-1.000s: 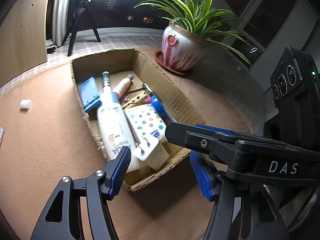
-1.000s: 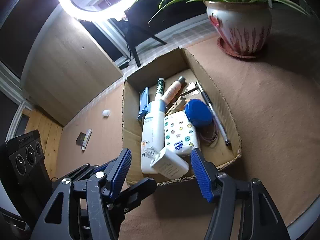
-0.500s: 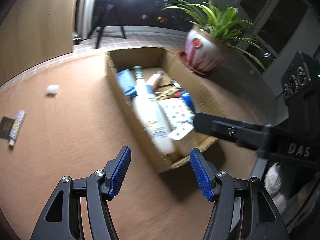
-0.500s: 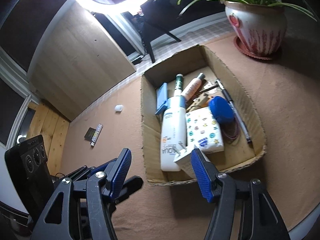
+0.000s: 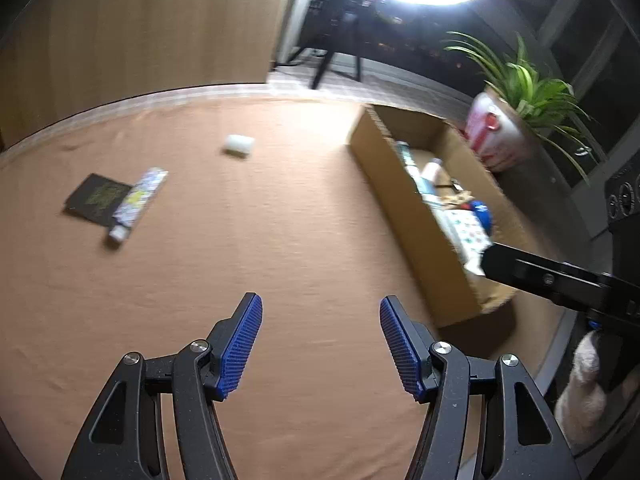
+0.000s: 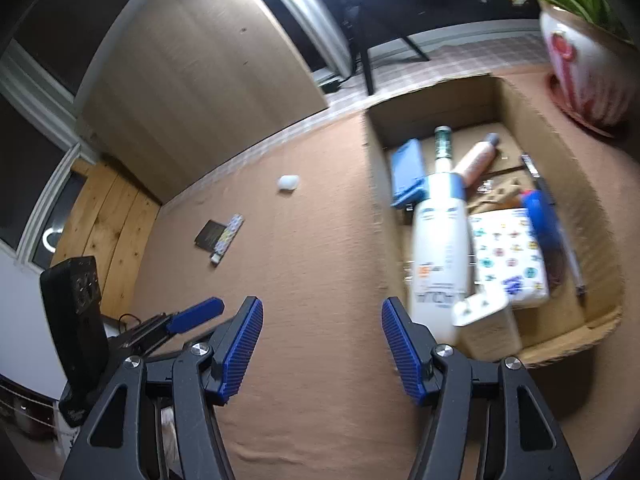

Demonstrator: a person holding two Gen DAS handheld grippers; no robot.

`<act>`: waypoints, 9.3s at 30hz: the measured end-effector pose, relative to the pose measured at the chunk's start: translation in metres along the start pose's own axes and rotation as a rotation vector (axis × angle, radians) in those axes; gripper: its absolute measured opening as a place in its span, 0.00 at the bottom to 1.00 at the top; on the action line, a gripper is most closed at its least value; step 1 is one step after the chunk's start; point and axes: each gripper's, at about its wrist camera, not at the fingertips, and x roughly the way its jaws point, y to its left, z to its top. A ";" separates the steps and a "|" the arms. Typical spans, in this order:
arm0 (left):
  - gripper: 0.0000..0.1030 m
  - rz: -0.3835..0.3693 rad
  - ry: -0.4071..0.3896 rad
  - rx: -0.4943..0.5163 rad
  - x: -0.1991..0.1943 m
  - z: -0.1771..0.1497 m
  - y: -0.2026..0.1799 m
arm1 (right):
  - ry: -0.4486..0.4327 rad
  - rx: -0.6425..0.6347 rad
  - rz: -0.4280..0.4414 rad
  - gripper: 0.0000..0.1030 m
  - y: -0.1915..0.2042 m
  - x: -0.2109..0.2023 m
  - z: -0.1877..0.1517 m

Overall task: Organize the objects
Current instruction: 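Grasp the patterned lighter with the left tool while the right tool grasps the white cap, then carry the lighter and white cap into the box and release both, then move the right tool over to the black card on the table, then grasp the black card with the right tool, then carry the black card into the box with the right tool and release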

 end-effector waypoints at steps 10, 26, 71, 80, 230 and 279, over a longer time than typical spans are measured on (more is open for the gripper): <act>0.63 0.095 -0.021 -0.111 -0.003 0.037 0.098 | 0.043 -0.035 0.006 0.56 0.031 0.027 -0.003; 0.51 0.139 0.062 -0.026 0.053 0.094 0.139 | 0.069 -0.128 -0.021 0.56 0.054 0.093 0.087; 0.23 0.119 0.062 -0.089 0.042 0.015 0.107 | 0.217 -0.298 -0.166 0.06 0.057 0.166 0.076; 0.23 0.146 0.064 -0.067 0.027 -0.023 0.079 | 0.207 -0.272 -0.096 0.06 0.050 0.119 0.023; 0.72 0.373 -0.067 -0.462 -0.155 -0.177 0.211 | 0.275 -0.576 -0.063 0.49 0.193 0.261 0.082; 0.72 0.254 -0.072 -0.248 -0.107 -0.091 0.126 | -0.024 -0.351 -0.306 0.44 0.048 0.029 0.045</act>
